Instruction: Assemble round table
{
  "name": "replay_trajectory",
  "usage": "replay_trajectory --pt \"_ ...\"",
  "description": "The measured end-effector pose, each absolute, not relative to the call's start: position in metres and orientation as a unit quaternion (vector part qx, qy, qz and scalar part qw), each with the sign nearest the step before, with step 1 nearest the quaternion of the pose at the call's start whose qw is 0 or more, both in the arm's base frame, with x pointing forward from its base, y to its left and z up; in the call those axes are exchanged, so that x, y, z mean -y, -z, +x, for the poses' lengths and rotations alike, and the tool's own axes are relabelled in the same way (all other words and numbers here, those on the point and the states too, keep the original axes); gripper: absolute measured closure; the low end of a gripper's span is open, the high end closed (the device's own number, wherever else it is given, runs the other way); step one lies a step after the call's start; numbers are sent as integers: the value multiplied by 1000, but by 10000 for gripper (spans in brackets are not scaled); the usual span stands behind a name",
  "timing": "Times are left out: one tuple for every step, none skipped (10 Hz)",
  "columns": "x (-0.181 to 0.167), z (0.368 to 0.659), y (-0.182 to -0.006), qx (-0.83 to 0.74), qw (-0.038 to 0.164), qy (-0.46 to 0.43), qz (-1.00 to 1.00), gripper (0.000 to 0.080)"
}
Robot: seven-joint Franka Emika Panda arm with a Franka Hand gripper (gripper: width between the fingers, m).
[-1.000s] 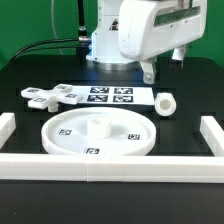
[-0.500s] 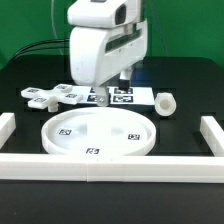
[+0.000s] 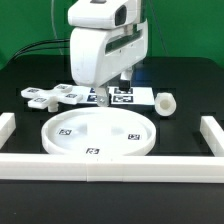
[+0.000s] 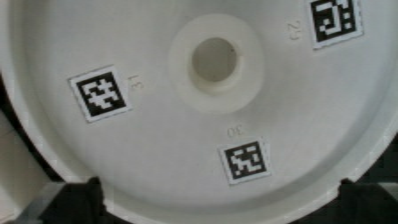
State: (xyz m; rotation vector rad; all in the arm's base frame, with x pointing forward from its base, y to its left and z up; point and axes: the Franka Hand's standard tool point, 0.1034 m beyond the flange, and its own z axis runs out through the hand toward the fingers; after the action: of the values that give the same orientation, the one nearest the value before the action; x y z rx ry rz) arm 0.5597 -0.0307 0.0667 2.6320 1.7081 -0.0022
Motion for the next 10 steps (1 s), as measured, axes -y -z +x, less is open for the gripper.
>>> replay_trajectory --pt "37 560 -52 -543 -2 4 840 150" --pt "38 558 -43 -542 -6 7 840 150" --pt "38 556 -38 -542 -9 11 840 150" --pt "39 554 -35 -541 -11 13 841 150" --pt "39 551 -30 -540 -13 17 841 150" --pt "41 548 -25 -539 -16 19 842 150" --pt "44 546 -23 -537 -18 21 843 150" --pt "47 546 -20 -536 -19 23 844 150" --pt "50 545 -17 -533 -21 24 845 150" --pt "51 545 -14 -532 -22 25 846 150"
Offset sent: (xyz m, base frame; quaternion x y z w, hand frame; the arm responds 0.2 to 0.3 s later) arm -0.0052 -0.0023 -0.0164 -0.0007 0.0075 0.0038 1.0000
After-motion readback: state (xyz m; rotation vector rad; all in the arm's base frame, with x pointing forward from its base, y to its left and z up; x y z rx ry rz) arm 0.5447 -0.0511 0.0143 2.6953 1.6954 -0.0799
